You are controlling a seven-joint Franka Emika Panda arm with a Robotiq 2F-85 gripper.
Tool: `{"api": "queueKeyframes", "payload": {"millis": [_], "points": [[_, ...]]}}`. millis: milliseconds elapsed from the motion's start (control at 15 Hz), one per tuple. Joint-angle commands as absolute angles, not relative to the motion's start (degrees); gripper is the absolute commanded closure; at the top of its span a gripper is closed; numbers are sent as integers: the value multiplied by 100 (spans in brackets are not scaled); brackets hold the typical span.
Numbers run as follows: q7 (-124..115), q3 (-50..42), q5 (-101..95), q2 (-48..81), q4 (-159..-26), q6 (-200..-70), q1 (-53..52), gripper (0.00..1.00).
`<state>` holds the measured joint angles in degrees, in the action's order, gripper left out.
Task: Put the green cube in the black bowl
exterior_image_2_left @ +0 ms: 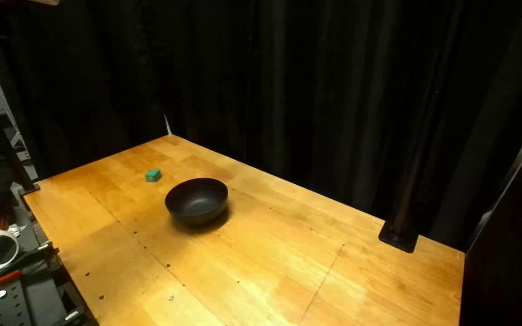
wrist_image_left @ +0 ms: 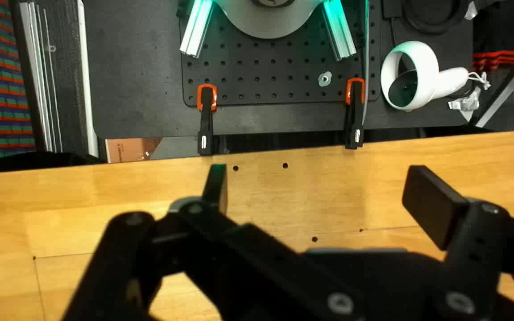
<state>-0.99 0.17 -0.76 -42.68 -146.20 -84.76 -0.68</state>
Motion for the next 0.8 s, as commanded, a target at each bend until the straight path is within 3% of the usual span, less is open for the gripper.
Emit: {"api": "queueKeyframes", "payload": {"millis": [0,267,733], "points": [[-90,32,-68,-4266,-14593,-8471,-51,0],[145,23,9,-4283,-14694,-8734,-201,0],[-205,1134,1194,-3165,-15670,-11667,-1253,0]]}}
